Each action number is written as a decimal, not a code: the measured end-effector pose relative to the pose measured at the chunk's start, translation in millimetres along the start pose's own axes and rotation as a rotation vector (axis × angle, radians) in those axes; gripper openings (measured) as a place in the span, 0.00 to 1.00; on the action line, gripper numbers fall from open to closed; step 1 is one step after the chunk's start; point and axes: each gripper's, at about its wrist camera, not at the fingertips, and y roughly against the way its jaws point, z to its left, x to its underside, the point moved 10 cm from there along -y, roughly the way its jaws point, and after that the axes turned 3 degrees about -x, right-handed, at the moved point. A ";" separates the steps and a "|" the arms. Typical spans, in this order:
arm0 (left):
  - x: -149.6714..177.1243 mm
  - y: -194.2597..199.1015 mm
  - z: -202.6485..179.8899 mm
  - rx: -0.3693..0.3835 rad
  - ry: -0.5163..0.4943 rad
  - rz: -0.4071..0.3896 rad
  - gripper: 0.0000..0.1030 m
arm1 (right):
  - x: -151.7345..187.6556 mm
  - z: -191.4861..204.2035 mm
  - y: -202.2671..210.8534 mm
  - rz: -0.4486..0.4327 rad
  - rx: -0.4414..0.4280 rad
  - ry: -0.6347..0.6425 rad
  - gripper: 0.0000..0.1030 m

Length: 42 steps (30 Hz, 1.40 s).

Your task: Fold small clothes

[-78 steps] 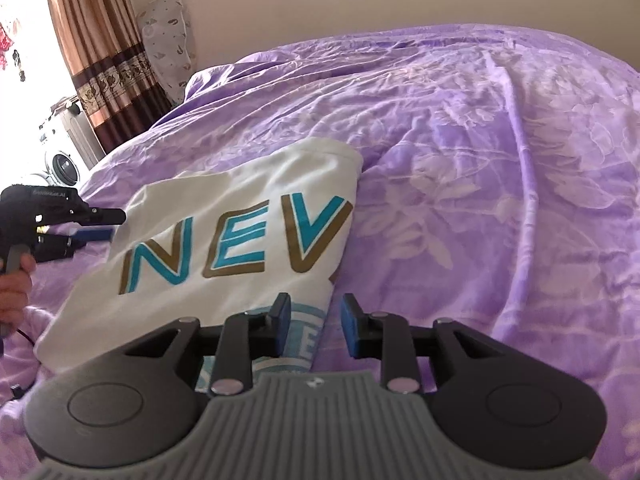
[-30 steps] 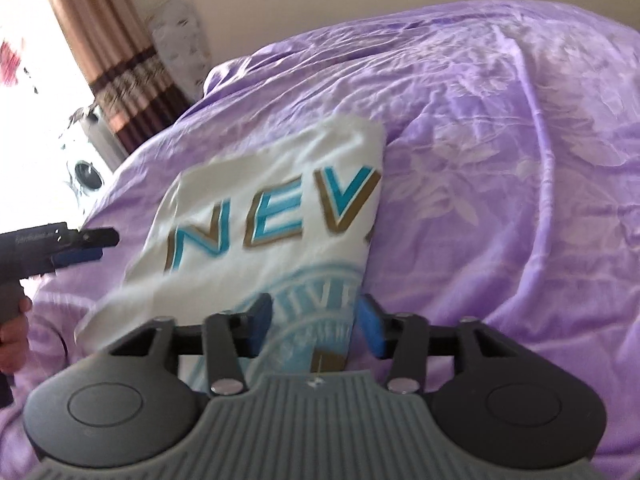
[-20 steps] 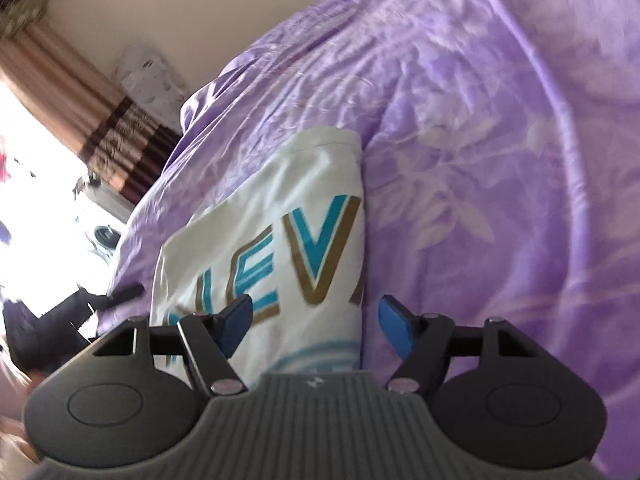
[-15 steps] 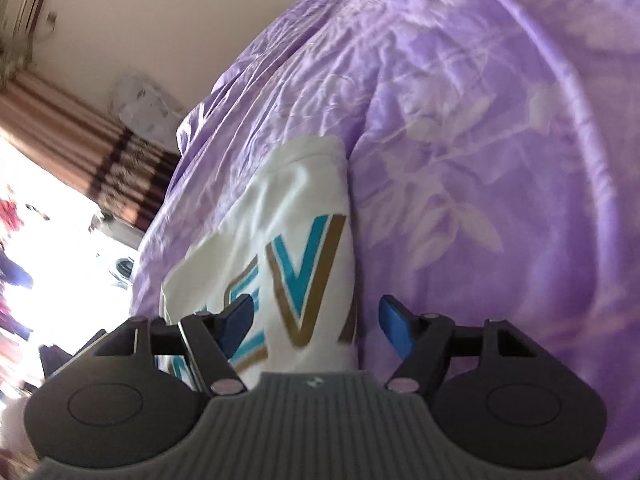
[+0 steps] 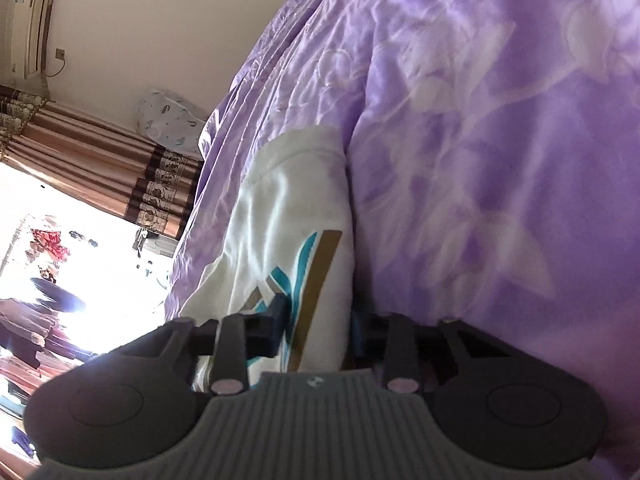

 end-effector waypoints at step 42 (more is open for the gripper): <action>117.7 167.8 -152.4 -0.059 -0.199 -0.268 0.20 | 102.9 145.9 231.0 -0.144 -0.002 0.260 0.11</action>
